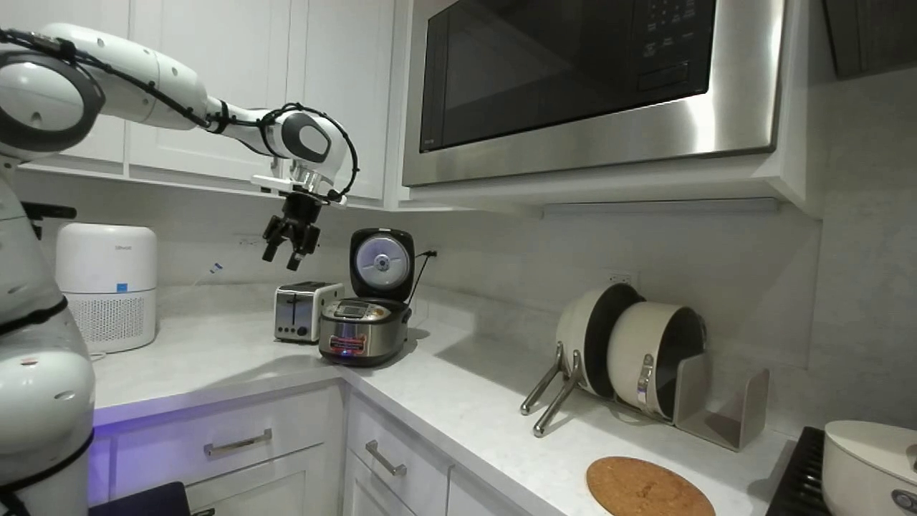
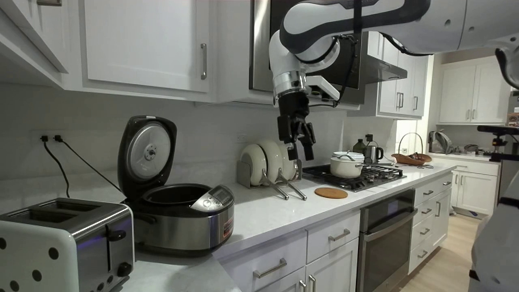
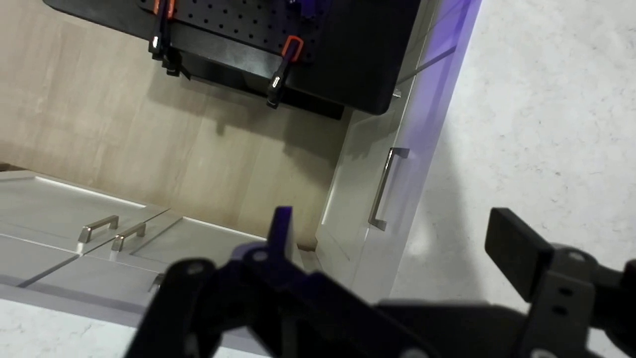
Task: Turn the switch up on the toaster
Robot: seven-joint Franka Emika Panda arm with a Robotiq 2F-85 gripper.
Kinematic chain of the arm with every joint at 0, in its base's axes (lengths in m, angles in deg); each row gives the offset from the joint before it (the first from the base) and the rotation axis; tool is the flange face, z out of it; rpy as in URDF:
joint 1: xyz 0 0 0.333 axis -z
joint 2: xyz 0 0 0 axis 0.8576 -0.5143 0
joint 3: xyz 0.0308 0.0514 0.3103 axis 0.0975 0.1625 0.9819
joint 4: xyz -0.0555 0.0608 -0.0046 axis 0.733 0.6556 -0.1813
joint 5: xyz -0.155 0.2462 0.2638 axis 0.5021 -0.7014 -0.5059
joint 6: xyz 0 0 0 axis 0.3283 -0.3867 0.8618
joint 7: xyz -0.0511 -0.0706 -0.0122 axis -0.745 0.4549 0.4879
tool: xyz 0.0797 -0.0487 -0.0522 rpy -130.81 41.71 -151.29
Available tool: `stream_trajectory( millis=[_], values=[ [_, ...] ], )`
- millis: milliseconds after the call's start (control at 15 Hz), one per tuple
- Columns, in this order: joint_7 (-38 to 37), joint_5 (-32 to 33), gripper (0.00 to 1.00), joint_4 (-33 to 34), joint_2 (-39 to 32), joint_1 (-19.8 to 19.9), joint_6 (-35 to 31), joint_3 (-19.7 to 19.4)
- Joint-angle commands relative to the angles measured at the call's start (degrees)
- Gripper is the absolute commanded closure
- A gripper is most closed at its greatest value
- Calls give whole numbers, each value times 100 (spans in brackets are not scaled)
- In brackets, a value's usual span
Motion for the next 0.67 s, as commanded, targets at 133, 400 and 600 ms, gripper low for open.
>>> stream_trajectory(
  millis=[133, 400, 600],
  values=[
    [-202, 101, 0, -87, 127, -148, -36, -124],
    [-139, 42, 0, 17, -9, -175, -19, -190],
    [-141, 41, 0, 17, -8, -177, -21, -208]
  ],
)
